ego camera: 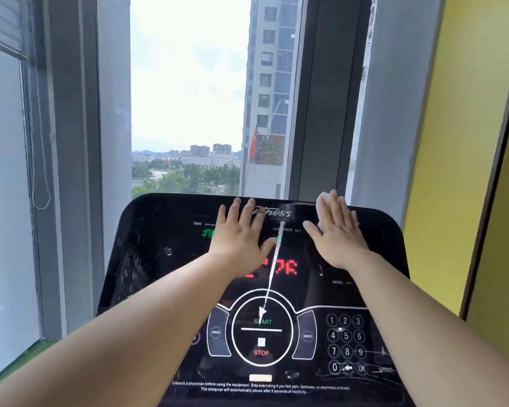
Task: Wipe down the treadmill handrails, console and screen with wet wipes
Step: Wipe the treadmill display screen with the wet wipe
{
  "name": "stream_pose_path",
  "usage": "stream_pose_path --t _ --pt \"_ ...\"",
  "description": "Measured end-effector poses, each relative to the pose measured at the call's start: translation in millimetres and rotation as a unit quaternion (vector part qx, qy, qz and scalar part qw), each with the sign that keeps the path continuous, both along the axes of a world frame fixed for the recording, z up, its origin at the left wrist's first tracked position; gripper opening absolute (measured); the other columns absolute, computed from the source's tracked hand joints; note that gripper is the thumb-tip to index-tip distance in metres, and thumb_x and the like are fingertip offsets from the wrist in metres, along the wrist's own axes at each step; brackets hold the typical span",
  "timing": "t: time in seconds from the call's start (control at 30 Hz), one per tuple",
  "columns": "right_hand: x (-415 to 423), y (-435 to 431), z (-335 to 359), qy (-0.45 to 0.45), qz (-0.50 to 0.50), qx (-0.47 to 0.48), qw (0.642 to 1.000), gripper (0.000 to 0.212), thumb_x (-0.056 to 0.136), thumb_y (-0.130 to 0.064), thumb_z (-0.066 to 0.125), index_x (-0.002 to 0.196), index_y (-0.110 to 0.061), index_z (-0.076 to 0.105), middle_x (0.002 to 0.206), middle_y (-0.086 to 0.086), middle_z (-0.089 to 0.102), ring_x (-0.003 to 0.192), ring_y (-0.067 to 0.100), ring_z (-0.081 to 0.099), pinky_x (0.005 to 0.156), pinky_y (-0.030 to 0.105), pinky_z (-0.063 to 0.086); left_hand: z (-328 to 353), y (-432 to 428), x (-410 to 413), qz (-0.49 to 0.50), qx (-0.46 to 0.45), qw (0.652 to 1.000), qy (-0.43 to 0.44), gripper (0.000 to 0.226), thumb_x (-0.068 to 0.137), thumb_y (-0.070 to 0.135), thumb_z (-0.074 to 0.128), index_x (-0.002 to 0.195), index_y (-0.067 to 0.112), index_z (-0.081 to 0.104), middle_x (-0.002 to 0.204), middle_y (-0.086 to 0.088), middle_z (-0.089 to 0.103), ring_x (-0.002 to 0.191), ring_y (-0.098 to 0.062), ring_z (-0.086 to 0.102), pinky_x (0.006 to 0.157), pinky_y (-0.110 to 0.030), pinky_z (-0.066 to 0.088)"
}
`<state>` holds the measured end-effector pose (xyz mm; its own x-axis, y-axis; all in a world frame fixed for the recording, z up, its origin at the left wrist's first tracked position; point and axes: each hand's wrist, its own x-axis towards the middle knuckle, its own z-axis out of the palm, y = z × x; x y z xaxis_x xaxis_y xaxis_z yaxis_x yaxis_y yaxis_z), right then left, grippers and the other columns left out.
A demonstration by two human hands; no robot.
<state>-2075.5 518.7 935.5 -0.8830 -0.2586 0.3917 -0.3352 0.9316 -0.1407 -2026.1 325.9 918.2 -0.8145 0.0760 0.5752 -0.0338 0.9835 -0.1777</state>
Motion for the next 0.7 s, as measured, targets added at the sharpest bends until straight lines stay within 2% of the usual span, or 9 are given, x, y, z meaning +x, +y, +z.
stream_pose_path --t 0.1,0.2,0.27,0.43,0.53,0.6,0.7 --pt "1.5 -16.9 -7.8 0.006 -0.022 -0.009 1.000 0.073 0.096 -0.060 0.011 0.144 -0.022 -0.028 0.147 0.002 -0.042 0.136 0.018 -0.037 0.113 0.039 -0.021 0.1 3.8 -0.7 0.003 0.018 1.000 0.006 0.068 0.096 0.057 0.018 0.151 0.018 0.011 0.159 -0.007 0.004 0.145 -0.032 -0.002 0.116 -0.050 0.001" --pt "0.7 -6.5 -8.5 -0.004 0.044 0.040 0.998 0.069 0.097 -0.058 0.013 0.142 -0.028 -0.030 0.143 -0.005 -0.046 0.132 0.012 -0.041 0.112 0.036 -0.023 -0.3 6.8 -1.9 -0.006 0.055 0.998 0.020 0.065 0.097 0.056 0.017 0.150 0.019 0.015 0.158 -0.005 0.007 0.145 -0.029 0.000 0.117 -0.048 0.000" --pt "0.5 15.2 -0.7 -0.023 0.057 0.032 0.998 0.065 0.098 -0.055 0.013 0.144 -0.032 -0.028 0.144 -0.010 -0.045 0.132 0.007 -0.040 0.113 0.034 -0.021 0.0 7.1 -1.5 -0.014 0.080 0.996 0.022 0.062 0.097 0.054 0.018 0.150 0.021 0.016 0.158 -0.003 0.007 0.145 -0.027 -0.001 0.117 -0.047 -0.002" --pt "-1.9 15.2 0.6 -0.014 -0.032 -0.025 0.999 0.071 0.097 -0.057 0.013 0.146 -0.022 -0.026 0.147 0.001 -0.042 0.136 0.017 -0.036 0.113 0.037 -0.020 7.5 22.7 -3.0 -0.020 0.163 0.986 0.010 0.056 0.098 0.052 0.016 0.150 0.031 0.012 0.158 0.000 0.004 0.145 -0.027 -0.008 0.116 -0.048 -0.007" --pt "-3.5 8.4 -5.2 -0.013 0.022 0.013 1.000 0.069 0.098 -0.056 0.014 0.143 -0.026 -0.029 0.145 -0.003 -0.045 0.132 0.013 -0.041 0.111 0.036 -0.022 10.7 41.6 -8.3 -0.063 0.078 0.995 0.021 0.056 0.099 0.050 0.015 0.151 0.030 0.008 0.159 0.001 -0.001 0.144 -0.026 -0.015 0.116 -0.044 -0.012" --pt "-5.6 24.4 -1.2 -0.022 0.047 0.020 0.998 0.065 0.099 -0.054 0.013 0.144 -0.030 -0.027 0.144 -0.008 -0.045 0.132 0.009 -0.040 0.113 0.035 -0.021 9.3 50.9 -12.5 -0.096 0.029 0.995 -0.003 0.056 0.099 0.049 0.014 0.151 0.028 0.007 0.159 0.001 -0.002 0.145 -0.025 -0.014 0.116 -0.040 -0.011" --pt "-10.5 47.5 2.8 -0.032 0.004 -0.039 0.999 0.065 0.098 -0.055 0.011 0.145 -0.031 -0.025 0.142 -0.009 -0.045 0.130 0.007 -0.040 0.113 0.035 -0.021 6.7 52.9 -16.4 -0.076 -0.017 0.997 -0.020 0.058 0.099 0.051 0.012 0.151 0.028 0.004 0.159 0.001 -0.003 0.145 -0.026 -0.013 0.116 -0.040 -0.010"
